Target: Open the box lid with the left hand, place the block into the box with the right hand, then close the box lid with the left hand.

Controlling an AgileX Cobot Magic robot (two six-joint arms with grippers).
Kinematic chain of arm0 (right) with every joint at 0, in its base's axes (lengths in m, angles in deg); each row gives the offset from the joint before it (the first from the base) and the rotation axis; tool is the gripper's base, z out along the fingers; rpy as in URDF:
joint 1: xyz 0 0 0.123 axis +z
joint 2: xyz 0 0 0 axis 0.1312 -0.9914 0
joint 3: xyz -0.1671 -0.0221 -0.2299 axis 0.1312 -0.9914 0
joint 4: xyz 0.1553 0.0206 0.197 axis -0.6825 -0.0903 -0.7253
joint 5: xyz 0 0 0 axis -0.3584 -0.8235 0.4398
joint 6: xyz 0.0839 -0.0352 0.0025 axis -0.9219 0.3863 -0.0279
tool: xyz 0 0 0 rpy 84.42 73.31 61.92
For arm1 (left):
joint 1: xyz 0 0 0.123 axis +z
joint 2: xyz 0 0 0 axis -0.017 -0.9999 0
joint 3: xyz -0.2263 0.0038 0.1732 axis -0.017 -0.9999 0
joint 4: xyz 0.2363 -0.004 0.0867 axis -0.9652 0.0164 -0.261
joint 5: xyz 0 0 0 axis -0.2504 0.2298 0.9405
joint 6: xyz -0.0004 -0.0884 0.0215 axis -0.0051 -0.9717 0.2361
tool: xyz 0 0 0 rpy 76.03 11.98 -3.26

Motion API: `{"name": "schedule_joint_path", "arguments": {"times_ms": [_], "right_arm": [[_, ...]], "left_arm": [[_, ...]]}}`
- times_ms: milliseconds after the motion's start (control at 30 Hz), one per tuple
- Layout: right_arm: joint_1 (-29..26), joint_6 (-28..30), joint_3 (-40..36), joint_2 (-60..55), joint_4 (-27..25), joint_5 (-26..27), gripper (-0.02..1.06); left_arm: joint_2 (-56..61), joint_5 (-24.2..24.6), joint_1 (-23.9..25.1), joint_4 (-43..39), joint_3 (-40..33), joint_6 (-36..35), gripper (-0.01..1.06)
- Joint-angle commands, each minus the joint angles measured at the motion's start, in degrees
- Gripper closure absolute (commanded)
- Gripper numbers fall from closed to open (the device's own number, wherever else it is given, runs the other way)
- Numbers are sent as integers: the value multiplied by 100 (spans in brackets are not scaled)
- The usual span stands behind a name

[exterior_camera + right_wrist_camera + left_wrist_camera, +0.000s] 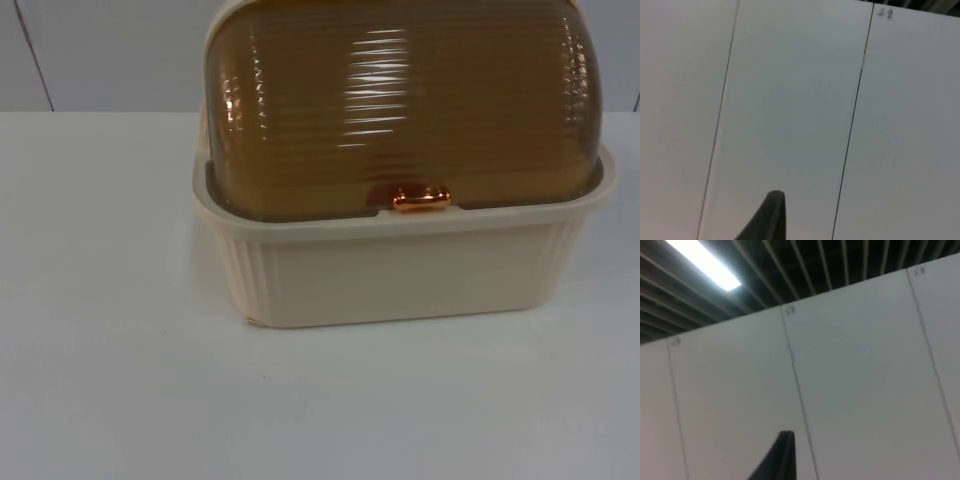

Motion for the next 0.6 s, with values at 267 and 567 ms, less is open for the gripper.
{"name": "schedule_joint_path", "arguments": {"times_ms": [267,567], "right_arm": [[31,-158,-20,314,-552,-564,-1],[31,-90,-35,357,-515,-937,-1]], "left_arm": [[449,372,-121,164,36,-105,0],[475,1527,-346,165,103,-232,0]]}}
